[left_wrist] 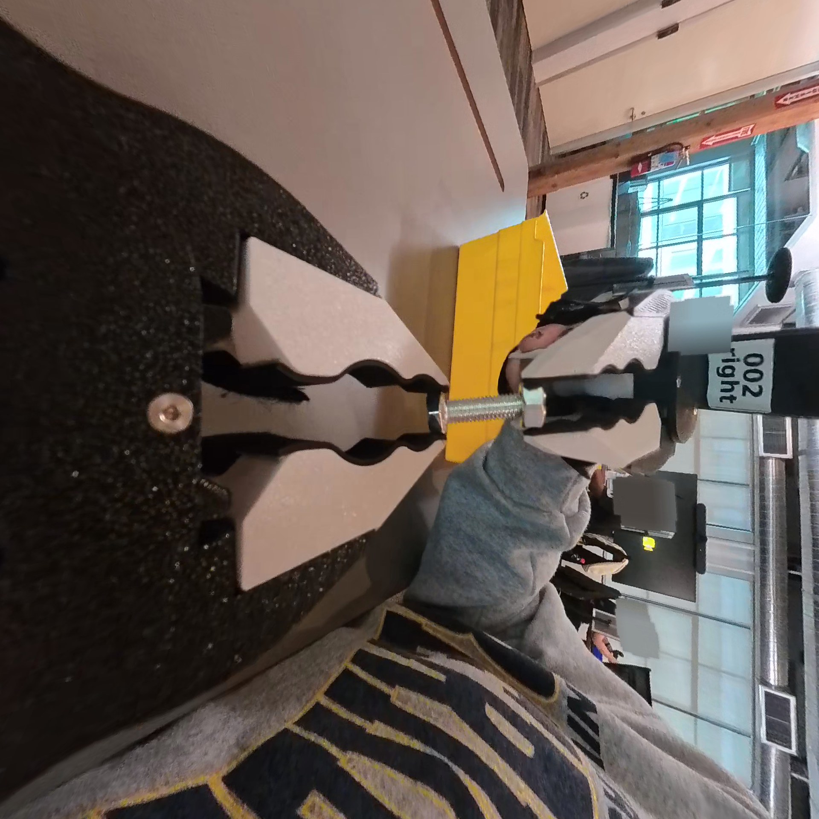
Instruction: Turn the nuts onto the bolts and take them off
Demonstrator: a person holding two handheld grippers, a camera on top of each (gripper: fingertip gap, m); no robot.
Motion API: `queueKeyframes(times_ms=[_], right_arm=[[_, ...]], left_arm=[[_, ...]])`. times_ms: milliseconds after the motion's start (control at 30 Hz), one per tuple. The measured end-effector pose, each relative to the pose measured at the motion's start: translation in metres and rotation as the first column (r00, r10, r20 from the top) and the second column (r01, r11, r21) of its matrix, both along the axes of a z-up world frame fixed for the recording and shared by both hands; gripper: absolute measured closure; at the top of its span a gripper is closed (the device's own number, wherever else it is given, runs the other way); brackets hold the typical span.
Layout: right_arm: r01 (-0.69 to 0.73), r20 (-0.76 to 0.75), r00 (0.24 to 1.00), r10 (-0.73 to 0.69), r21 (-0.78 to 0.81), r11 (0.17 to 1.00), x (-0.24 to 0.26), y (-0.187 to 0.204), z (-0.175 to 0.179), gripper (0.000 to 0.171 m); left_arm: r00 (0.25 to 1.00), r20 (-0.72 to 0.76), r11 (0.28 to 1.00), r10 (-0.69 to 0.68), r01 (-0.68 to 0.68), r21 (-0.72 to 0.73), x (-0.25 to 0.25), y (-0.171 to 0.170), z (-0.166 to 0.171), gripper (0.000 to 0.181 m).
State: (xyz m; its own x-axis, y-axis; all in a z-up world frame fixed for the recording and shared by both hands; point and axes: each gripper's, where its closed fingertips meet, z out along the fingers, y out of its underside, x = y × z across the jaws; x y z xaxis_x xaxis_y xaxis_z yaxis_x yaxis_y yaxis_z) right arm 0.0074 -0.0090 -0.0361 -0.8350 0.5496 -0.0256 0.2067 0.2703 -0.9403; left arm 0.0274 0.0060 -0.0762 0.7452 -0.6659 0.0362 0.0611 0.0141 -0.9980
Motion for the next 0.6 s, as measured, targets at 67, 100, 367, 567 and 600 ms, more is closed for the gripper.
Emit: queueKeyframes(times_ms=[67,100,367,567,600], right_arm=[[0.037,0.009,0.999,-0.037,-0.004,0.999,-0.003,0.002,-0.001,0.155],[0.062,0.011,0.998,-0.061,-0.007,0.998,-0.005,0.003,-0.001,0.155],[0.276,0.002,0.961,-0.276,-0.055,0.960,-0.019,0.015,-0.001,0.155],[0.410,-0.039,0.908,-0.417,-0.115,0.905,-0.029,0.020,0.002,0.155],[0.417,-0.050,0.903,-0.427,-0.144,0.898,-0.030,0.019,0.004,0.155]], left_arm=[[0.999,-0.012,0.999,0.038,-0.038,0.001,-0.003,0.003,-0.001,0.166],[0.998,-0.019,0.998,0.061,-0.061,0.006,-0.004,0.005,-0.001,0.166],[0.963,-0.064,0.965,0.261,-0.258,0.045,-0.021,0.016,-0.001,0.166],[0.931,-0.061,0.932,0.360,-0.357,0.063,-0.031,0.021,0.002,0.166],[0.931,-0.046,0.931,0.363,-0.359,0.070,-0.032,0.020,0.005,0.166]])
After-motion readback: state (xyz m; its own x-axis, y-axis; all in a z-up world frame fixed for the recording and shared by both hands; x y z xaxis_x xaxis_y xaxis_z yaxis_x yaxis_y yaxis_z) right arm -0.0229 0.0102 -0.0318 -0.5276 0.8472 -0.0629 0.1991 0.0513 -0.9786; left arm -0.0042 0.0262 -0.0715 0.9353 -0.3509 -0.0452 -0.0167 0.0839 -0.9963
